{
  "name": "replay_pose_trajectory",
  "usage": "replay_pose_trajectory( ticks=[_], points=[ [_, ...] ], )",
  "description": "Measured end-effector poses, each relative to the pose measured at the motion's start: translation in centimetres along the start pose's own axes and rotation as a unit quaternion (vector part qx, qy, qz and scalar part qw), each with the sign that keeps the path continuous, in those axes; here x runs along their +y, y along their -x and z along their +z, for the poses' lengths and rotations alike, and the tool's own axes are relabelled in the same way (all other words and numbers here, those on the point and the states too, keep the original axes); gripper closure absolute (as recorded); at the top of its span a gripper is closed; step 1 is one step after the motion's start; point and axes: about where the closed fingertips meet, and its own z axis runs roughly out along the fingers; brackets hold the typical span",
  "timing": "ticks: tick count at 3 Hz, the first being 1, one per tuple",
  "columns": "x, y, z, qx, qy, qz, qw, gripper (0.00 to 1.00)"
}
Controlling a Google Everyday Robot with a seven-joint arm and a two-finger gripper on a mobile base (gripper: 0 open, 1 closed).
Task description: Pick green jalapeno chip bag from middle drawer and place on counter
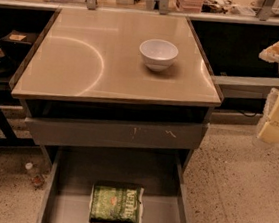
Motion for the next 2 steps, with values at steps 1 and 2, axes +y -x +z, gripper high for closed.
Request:
replay_pose_trajectory(
  ticks=[1, 2],
  points=[
    [0.0, 0.0, 0.0, 0.0, 0.0, 0.0, 1.0, 0.0],
    [1.7, 0.8, 1.5, -0.008, 0.006, 0.004, 0.9999, 0.0]
  ],
)
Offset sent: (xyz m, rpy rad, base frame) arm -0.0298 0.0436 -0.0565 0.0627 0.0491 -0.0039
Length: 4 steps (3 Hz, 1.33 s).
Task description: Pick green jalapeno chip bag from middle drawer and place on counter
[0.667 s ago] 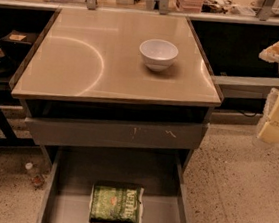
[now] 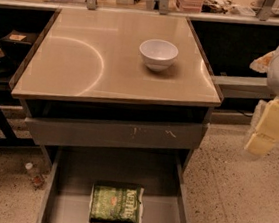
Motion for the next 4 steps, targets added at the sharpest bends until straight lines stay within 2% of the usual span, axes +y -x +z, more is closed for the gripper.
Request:
replay_pose_trajectory(
  ticks=[2, 3, 4],
  points=[
    [5.7, 3.3, 8.4, -0.023, 0.042, 0.029, 0.9984, 0.0],
    [5.7, 3.3, 8.4, -0.023, 0.042, 0.029, 0.9984, 0.0],
    [7.8, 4.1, 11.4, -0.039, 0.063, 0.038, 0.9965, 0.0]
  ],
)
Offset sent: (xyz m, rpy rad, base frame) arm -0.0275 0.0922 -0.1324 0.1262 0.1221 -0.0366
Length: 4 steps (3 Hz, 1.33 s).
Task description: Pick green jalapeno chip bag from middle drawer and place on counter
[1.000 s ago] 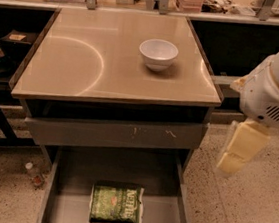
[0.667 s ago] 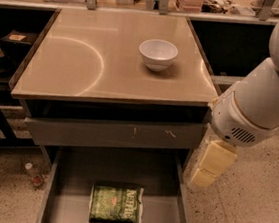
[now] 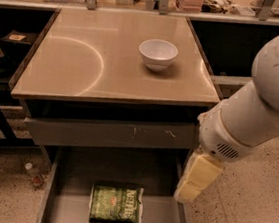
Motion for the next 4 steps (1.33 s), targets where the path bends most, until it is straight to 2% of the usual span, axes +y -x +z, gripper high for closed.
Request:
replay_pose_trajectory(
  ticks=[1, 2, 3, 4],
  points=[
    [2.1, 1.1, 5.8, -0.028, 0.029, 0.009, 0.9991, 0.0],
    [3.2, 2.9, 10.5, -0.058, 0.043, 0.007, 0.9974, 0.0],
    [3.2, 2.9, 10.5, -0.058, 0.043, 0.007, 0.9974, 0.0],
    [4.1, 3.0, 13.4, -0.063, 0.059, 0.01, 0.9962, 0.0]
  ],
)
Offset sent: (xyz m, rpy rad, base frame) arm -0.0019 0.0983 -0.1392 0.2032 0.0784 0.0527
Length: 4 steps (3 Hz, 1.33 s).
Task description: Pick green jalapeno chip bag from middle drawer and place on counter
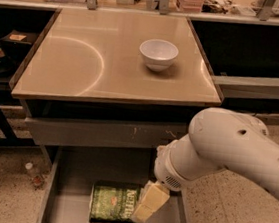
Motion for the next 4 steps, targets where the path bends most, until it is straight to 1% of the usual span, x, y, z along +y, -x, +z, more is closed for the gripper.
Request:
replay_pose_trajectory(
  ticks=[1, 2, 3, 4],
  points=[
    [-1.4, 1.1, 9.2, -0.009, 0.016, -0.003, 0.9998, 0.0],
    [-1.4, 1.1, 9.2, -0.009, 0.016, -0.003, 0.9998, 0.0],
    [-0.8, 0.8, 11.8, -0.017, 0.018, 0.001, 0.9997, 0.0],
    [-0.9, 0.3, 16.1, -0.029, 0.013, 0.013, 0.9994, 0.0]
  ],
)
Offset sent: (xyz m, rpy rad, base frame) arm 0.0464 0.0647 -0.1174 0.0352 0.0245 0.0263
